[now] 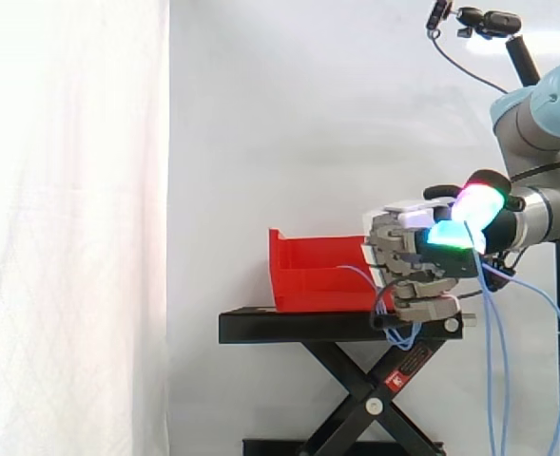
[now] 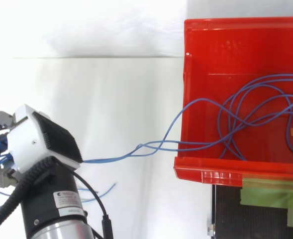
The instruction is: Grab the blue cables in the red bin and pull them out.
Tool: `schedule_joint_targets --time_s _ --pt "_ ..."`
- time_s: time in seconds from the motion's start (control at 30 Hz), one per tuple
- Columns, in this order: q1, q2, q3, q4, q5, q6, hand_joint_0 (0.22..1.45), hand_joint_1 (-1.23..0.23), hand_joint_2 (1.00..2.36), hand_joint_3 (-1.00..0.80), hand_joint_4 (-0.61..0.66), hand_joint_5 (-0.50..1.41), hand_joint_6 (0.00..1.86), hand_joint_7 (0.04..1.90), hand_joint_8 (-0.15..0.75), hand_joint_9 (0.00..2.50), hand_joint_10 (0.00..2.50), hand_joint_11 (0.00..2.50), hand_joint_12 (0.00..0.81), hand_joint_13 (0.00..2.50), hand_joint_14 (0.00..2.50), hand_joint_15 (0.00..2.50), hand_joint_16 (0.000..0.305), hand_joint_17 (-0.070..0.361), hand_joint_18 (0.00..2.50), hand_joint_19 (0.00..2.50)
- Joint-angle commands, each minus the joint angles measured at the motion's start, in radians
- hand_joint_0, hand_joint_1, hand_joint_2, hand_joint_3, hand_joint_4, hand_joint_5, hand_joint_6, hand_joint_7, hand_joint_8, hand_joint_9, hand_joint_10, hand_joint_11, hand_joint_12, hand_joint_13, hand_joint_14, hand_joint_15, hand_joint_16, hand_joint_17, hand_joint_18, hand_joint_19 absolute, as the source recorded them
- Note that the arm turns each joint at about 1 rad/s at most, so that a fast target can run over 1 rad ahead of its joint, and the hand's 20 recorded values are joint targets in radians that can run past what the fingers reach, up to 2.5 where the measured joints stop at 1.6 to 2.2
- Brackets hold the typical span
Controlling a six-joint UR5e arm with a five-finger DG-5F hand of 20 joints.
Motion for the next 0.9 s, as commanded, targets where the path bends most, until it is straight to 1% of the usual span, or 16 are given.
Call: schedule_joint_targets --time_s 0.0,0.07,0.1,0.2,0.27,0.37,0.67,0.7,0.77,0.8,0.83,0.87 --pt "0.0 0.0 -0.001 0.043 0.0 0.0 0.9 -0.91 1.0 -1.0 -0.01 0.82 1.14 0.58 0.166 1.3 0.0 1.73 0.289 1.14 1.21 1.41 0.041 0.091 1.0 1.23" --pt "0.0 0.0 0.0 0.057 0.0 0.0 0.9 -0.91 1.0 -1.0 -0.01 0.82 1.14 0.58 0.172 1.3 0.0 1.73 0.289 1.14 1.22 1.41 0.041 0.091 1.0 1.23" --pt "0.0 0.0 0.0 0.076 -0.003 0.0 0.9 -0.91 1.0 -1.0 -0.01 0.82 1.14 0.58 0.172 1.3 0.0 1.72 0.289 1.14 1.22 1.41 0.04 0.091 1.0 1.24" --pt "0.003 0.0 0.0 0.089 0.0 0.0 0.9 -0.91 1.0 -1.0 -0.01 0.82 1.14 0.59 0.165 1.3 0.0 1.73 0.289 1.14 1.21 1.41 0.041 0.091 1.0 1.24" --pt "0.003 0.0 0.0 0.119 0.0 0.0 0.9 -0.91 1.0 -1.0 -0.01 0.82 1.14 0.59 0.164 1.3 0.0 1.73 0.286 1.14 1.21 1.41 0.04 0.091 1.0 1.24" --pt "0.003 0.0 0.0 0.14 0.0 0.0 0.9 -0.91 1.0 -1.0 -0.01 0.82 1.14 0.59 0.166 1.3 0.0 1.72 0.288 1.14 1.21 1.42 0.041 0.091 1.0 1.25" --pt "0.005 0.0 0.0 0.145 0.006 0.001 0.9 -0.91 1.0 -1.0 -0.01 0.82 1.14 0.57 0.166 1.29 0.0 1.7 0.285 1.15 1.2 1.4 0.041 0.092 1.0 1.23" --pt "0.006 0.0 0.0 0.145 0.015 0.003 0.9 -0.91 1.0 -1.0 -0.01 0.82 1.14 0.59 0.173 1.29 0.0 1.7 0.292 1.15 1.2 1.41 0.041 0.091 1.0 1.24" --pt "0.008 0.0 0.0 0.145 0.055 0.0 0.9 -0.91 1.0 -1.0 -0.01 0.82 1.14 0.58 0.172 1.29 0.01 1.71 0.292 1.15 1.2 1.4 0.041 0.091 1.0 1.24" --pt "0.009 0.0 0.0 0.143 0.106 0.003 0.9 -0.91 1.0 -1.0 -0.01 0.82 1.14 0.58 0.164 1.29 0.0 1.7 0.29 1.15 1.2 1.4 0.041 0.092 1.0 1.23" --pt "0.012 0.0 -0.003 0.143 0.169 0.003 0.9 -0.91 1.0 -1.0 -0.01 0.82 1.14 0.59 0.166 1.29 0.0 1.7 0.292 1.15 1.2 1.41 0.04 0.09 1.0 1.24" --pt "0.012 0.0 -0.003 0.143 0.169 0.003 0.9 -0.91 1.0 -1.0 -0.01 0.82 1.14 0.59 0.166 1.29 0.0 1.7 0.291 1.15 1.2 1.41 0.041 0.092 1.0 1.23"
